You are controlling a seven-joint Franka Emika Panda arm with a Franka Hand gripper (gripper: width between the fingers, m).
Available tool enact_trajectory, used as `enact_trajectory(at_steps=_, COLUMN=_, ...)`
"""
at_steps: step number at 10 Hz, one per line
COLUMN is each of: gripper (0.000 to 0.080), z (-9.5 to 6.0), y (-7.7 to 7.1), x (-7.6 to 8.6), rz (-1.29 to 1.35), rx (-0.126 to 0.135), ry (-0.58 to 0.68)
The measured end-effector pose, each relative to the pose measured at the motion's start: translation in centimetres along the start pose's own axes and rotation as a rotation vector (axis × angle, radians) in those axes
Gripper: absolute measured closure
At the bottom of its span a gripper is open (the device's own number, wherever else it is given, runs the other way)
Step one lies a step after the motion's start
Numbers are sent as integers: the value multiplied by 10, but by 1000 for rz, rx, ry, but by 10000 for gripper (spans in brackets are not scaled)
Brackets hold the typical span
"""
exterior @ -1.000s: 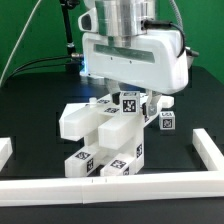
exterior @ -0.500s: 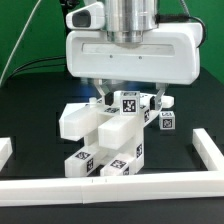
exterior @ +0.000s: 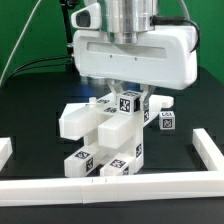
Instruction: Assemble chair
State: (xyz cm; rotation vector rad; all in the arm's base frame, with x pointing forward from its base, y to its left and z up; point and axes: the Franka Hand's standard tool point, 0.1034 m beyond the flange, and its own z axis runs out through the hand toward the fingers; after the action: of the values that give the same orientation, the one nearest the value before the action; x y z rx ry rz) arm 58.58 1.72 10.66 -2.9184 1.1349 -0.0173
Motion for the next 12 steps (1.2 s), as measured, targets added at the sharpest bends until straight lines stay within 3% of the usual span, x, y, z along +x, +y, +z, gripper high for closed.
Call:
enact_trajectory(at_steps=5, gripper=534, z=0, y=31, x=35, rz=86, rx=32, ry=-16)
enact_trajectory(at_steps=9, gripper=534, z=1, y=40, x=51, rz=340, rx=65, ry=-12)
enact_trajectory(at_steps=12, gripper=533, z=0, y=51, x=70, rz=489, rx=68, ry=1)
